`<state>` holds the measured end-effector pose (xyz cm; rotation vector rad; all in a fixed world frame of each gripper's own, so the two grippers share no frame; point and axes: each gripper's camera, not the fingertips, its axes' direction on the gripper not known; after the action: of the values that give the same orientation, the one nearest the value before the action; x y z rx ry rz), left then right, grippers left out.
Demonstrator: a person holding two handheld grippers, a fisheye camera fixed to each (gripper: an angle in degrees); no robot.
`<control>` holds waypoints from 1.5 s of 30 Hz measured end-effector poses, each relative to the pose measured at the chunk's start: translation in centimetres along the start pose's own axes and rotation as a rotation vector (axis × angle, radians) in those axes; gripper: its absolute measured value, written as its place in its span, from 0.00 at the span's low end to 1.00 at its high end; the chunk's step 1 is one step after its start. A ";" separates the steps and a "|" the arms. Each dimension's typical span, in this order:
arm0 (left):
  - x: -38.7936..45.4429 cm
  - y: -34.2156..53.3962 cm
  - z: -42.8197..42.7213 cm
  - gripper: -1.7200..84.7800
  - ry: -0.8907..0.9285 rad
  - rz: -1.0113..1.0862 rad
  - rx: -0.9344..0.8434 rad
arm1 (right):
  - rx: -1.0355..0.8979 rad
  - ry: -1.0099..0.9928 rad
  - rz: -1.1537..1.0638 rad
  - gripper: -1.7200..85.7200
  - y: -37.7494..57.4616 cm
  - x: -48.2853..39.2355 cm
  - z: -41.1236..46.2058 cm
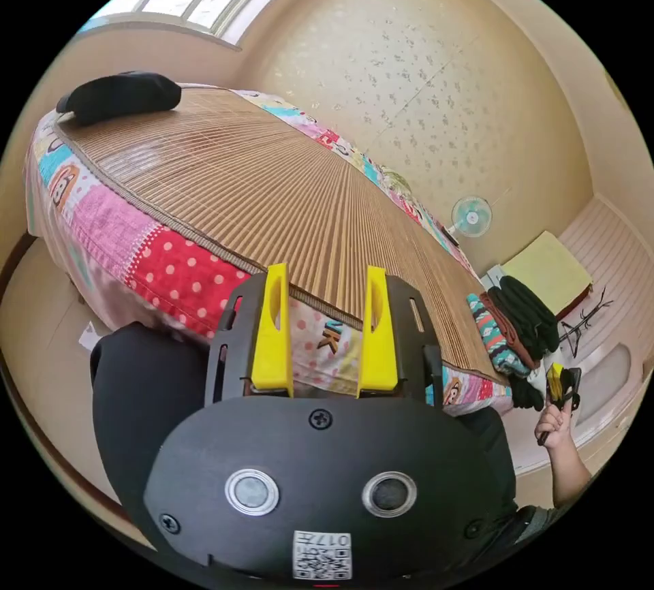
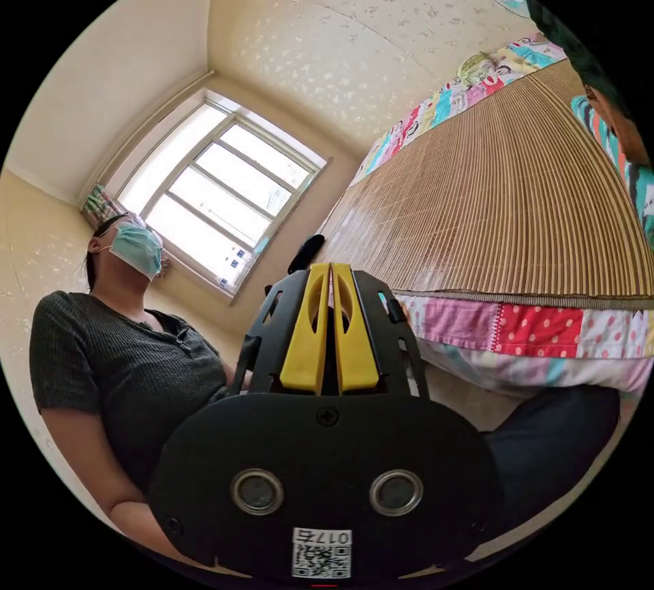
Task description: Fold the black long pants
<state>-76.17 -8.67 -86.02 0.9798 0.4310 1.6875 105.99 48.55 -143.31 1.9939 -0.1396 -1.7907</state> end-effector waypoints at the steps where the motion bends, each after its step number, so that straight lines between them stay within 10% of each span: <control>1: 0.7 0.2 0.4 0.20 -0.005 0.024 -0.019 | 0.009 -0.029 -0.002 0.03 0.7 0.0 -0.3; 12: 8.5 4.0 4.8 0.22 -0.299 0.267 -0.086 | -0.015 0.477 0.045 0.16 2.6 -2.5 -0.7; 21: 8.4 4.1 5.9 0.18 -0.329 0.162 -0.047 | 0.368 1.017 0.039 0.22 -2.9 -7.8 -9.5; 32: 4.4 3.3 4.9 0.16 -0.125 -0.017 -0.010 | 0.496 0.938 0.624 0.19 -13.2 1.1 -17.2; 38: 3.6 2.9 5.0 0.15 -0.104 -0.038 -0.005 | 0.634 1.093 0.109 0.11 -21.1 -8.4 -8.4; 45: 5.2 2.2 5.7 0.16 -0.194 0.069 -0.046 | 0.074 0.654 -0.462 0.10 -30.7 -13.6 13.6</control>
<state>-73.46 -5.71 -79.07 1.1237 0.2313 1.6379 84.03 77.40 -143.67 2.7126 0.5011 -1.2670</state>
